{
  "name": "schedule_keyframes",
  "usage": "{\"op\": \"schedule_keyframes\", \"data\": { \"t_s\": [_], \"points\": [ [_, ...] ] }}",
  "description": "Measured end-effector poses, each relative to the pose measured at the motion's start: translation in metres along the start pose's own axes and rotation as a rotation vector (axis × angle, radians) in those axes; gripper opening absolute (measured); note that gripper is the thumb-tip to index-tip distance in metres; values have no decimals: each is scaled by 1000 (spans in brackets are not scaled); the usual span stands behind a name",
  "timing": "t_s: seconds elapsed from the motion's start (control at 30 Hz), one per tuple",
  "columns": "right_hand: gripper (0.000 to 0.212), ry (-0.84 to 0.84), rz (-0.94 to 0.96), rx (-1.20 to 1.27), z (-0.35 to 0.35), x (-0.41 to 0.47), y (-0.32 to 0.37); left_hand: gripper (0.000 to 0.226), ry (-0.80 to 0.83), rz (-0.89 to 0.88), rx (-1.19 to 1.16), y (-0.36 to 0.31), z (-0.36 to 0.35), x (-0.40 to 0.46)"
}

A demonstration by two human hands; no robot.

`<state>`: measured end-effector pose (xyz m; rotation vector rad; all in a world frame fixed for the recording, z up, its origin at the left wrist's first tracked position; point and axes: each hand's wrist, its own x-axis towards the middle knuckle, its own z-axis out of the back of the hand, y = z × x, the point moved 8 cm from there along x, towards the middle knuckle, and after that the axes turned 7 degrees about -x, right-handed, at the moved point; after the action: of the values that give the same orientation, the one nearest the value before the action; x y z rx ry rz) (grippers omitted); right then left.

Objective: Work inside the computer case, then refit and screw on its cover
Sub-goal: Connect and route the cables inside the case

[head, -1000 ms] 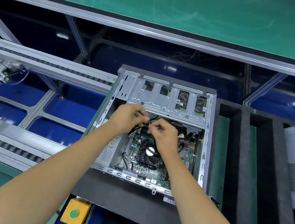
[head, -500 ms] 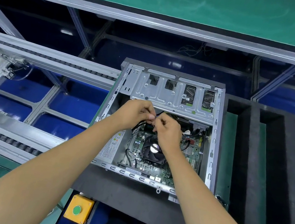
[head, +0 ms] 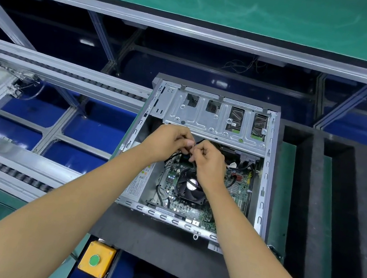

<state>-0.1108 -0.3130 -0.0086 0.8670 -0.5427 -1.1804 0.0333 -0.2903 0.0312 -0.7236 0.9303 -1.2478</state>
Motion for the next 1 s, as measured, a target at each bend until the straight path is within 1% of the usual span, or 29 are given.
{"op": "schedule_keyframes", "data": {
  "t_s": [0.13,0.27,0.33,0.4,0.5,0.6,0.7,0.83,0.93,1.0],
  "points": [
    [15,-18,9,-12,1,-1,2,2,-36,-13,51,0,3,-1],
    [15,-32,10,-8,1,-1,0,8,-79,-24,178,-2,4,-2],
    [13,-53,15,-29,2,-2,1,9,-107,-8,193,-1,5,-2],
    [12,-119,47,-104,8,-2,8,11,-138,21,232,0,6,-2],
    [21,-182,146,-242,11,-3,25,11,-140,54,366,0,5,-4],
    [17,-182,188,-261,10,-2,30,13,-121,87,321,3,7,-3],
    [17,-179,213,-281,11,2,30,16,-105,84,267,2,9,-3],
    [22,-204,207,-353,12,4,32,13,-55,51,110,3,10,-5],
    [22,-184,202,-426,9,3,31,13,-57,20,169,-1,9,-8],
    [22,-176,192,-480,10,4,29,13,-108,2,292,-4,10,-9]
  ]
}}
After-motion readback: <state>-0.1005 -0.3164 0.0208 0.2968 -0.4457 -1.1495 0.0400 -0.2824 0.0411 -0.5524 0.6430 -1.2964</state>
